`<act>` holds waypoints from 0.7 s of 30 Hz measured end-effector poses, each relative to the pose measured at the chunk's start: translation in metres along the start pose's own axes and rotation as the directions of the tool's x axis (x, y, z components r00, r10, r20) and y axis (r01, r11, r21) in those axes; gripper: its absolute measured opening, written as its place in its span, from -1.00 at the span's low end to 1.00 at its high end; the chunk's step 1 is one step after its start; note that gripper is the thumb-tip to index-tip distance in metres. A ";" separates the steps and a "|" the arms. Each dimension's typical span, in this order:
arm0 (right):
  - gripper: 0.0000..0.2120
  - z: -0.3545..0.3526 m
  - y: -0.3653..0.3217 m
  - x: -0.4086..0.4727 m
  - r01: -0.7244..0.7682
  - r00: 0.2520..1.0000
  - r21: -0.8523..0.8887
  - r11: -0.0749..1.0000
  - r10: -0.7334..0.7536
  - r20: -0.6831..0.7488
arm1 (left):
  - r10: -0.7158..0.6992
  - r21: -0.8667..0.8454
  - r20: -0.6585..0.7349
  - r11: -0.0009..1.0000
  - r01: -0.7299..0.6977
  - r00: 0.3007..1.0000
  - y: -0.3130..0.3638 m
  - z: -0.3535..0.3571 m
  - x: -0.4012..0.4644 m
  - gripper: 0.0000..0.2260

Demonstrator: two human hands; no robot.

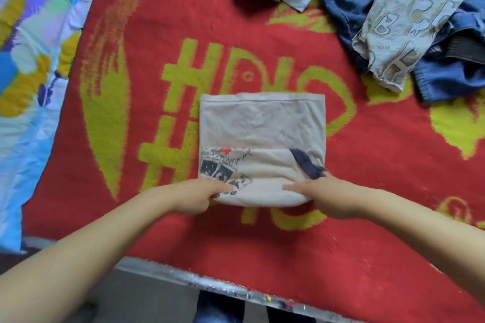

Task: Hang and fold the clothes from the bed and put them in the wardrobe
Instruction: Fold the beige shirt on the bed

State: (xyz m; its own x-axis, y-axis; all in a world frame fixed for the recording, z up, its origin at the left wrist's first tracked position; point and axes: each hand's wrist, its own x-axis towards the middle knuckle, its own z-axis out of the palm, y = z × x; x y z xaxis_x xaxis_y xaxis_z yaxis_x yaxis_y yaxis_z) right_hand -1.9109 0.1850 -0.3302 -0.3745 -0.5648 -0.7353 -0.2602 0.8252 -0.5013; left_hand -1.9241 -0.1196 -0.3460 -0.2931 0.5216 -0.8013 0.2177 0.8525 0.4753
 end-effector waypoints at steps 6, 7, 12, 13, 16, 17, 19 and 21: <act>-0.73 -0.077 0.027 -0.007 -0.015 0.993 0.442 0.897 0.067 -0.101 | -0.041 -0.630 -0.116 0.775 -0.041 0.992 -0.037 -0.058 -0.022 -0.92; -0.77 -0.084 0.039 -0.001 -0.010 0.975 0.565 0.825 0.134 -0.178 | -0.116 -0.761 -0.193 0.645 -0.074 0.974 -0.045 -0.066 -0.016 -0.91; -0.76 -0.066 0.062 0.053 0.001 0.743 0.811 0.585 0.542 -0.392 | -0.536 -0.926 -0.369 0.279 -0.253 0.759 -0.046 -0.066 0.045 -0.88; -0.67 -0.057 0.060 0.064 -0.012 0.660 0.795 0.606 0.602 -0.450 | -0.608 -0.897 -0.428 0.372 -0.237 0.669 -0.042 -0.060 0.058 -0.87; -0.63 -0.034 0.051 0.083 -0.066 0.438 0.735 0.674 0.682 -0.586 | -0.655 -0.741 -0.641 0.664 -0.099 0.401 -0.034 -0.042 0.080 -0.85; -0.68 -0.029 0.049 0.086 -0.084 0.382 0.724 0.684 0.694 -0.611 | -0.648 -0.710 -0.677 0.700 -0.077 0.348 -0.031 -0.038 0.082 -0.85; -0.76 -0.020 0.047 0.089 -0.146 0.309 0.702 0.697 0.706 -0.637 | -0.639 -0.676 -0.714 0.736 -0.041 0.285 -0.030 -0.029 0.084 -0.87; -0.78 -0.016 0.048 0.091 -0.248 0.299 0.648 0.720 0.693 -0.656 | -0.633 -0.645 -0.726 0.762 0.053 0.269 -0.029 -0.021 0.087 -0.83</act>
State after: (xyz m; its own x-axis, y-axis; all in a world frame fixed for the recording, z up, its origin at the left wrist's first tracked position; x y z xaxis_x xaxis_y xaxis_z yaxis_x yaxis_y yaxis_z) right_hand -1.9714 0.1729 -0.4144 -0.8763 0.4002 -0.2683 0.4818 0.7367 -0.4745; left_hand -1.9758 -0.0984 -0.4220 -0.8923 -0.3742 -0.2526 -0.4505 0.6997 0.5545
